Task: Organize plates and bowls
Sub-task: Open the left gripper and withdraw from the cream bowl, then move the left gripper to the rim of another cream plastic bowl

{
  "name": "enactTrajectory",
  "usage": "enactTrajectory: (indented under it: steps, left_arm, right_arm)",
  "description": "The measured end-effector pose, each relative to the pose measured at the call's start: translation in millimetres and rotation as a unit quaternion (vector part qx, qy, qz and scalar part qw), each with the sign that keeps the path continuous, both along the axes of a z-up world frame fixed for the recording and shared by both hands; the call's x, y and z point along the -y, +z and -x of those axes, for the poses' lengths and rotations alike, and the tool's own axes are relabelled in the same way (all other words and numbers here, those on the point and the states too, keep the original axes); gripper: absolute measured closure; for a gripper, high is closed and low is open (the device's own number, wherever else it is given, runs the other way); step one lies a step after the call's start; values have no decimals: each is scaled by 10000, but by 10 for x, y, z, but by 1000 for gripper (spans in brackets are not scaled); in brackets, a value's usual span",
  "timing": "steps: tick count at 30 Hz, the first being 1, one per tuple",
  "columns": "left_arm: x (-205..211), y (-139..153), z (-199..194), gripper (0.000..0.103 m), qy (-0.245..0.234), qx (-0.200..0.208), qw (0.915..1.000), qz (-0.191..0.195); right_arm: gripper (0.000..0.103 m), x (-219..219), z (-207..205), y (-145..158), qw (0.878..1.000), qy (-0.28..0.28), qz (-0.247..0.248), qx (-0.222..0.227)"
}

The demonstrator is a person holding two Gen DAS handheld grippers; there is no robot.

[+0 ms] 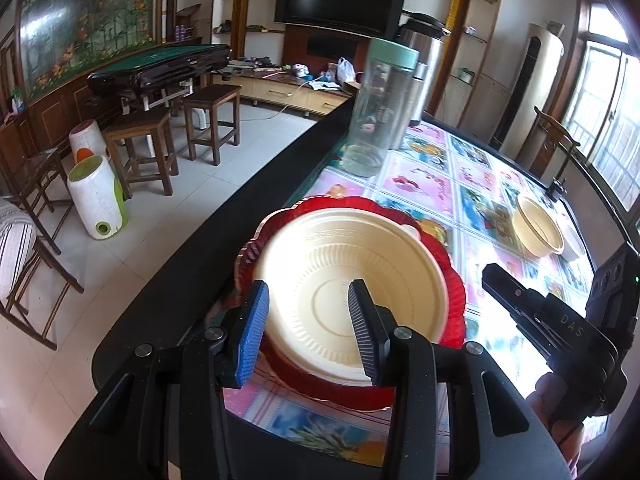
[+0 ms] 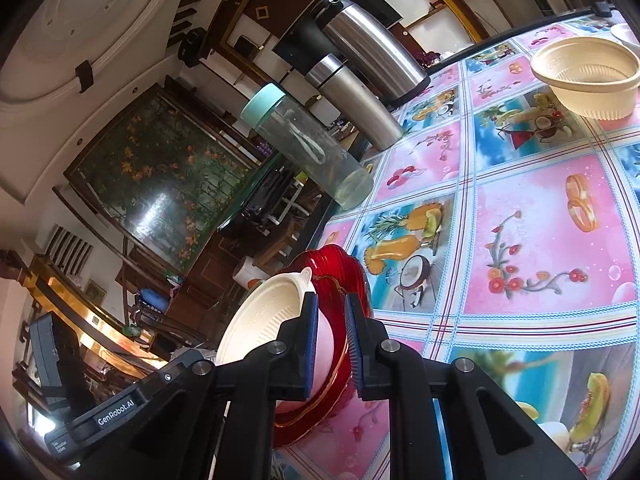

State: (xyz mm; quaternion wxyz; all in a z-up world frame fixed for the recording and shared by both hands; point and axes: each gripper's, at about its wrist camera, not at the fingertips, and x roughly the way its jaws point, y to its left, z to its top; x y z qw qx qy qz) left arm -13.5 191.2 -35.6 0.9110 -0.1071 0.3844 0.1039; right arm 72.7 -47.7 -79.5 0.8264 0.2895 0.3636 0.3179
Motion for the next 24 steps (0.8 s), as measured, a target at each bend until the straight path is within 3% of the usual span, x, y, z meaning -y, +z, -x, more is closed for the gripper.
enactTrajectory:
  steps: [5,17,24]
  left_arm:
    - [153,14,-29,54,-165,-39,9998,-123]
    - [525,53,-128,53,-489,-118,9982,-320]
    - [899,41,-210,44,-898,-178,9949,-430]
  right_arm:
    - [86,79,-10,-10,9999,-54,-91,-50]
    - [82,374,-62,-9,9992,-280,-238,-140]
    - [78,847,-158,-52,9962,-755,-306,-299]
